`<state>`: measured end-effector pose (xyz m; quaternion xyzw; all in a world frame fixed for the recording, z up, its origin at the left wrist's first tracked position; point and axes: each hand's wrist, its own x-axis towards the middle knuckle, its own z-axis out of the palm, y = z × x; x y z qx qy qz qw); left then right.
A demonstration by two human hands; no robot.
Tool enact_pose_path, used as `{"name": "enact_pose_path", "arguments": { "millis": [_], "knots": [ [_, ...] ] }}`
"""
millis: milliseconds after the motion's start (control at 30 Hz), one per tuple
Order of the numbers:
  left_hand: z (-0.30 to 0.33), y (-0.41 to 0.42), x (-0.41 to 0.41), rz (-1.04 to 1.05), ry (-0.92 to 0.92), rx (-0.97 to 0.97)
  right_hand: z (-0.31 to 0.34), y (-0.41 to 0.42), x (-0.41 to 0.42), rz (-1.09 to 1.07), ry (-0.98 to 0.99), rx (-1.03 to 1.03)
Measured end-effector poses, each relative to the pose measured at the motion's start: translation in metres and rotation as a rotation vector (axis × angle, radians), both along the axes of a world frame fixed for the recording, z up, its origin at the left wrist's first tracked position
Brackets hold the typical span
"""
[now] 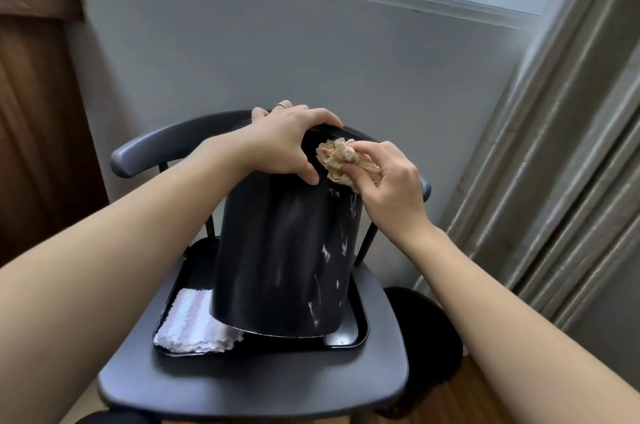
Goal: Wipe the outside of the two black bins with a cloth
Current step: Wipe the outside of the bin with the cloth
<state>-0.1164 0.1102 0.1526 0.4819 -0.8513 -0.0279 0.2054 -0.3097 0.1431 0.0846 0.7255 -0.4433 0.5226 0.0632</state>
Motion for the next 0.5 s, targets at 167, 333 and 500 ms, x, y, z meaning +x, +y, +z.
{"name": "enact_pose_path", "arguments": {
  "millis": [167, 333, 500],
  "knots": [
    [0.001, -0.003, 0.014, -0.07, 0.133, 0.063, 0.006, -0.002, 0.002, 0.012, 0.006, -0.01],
    [-0.003, -0.008, 0.015, -0.083, 0.149, 0.081, 0.005, -0.002, 0.002, 0.025, 0.018, 0.038],
    [-0.005, -0.013, 0.015, -0.103, 0.136, 0.053, -0.014, 0.008, -0.004, 0.079, 0.169, 0.007]
  ]
}}
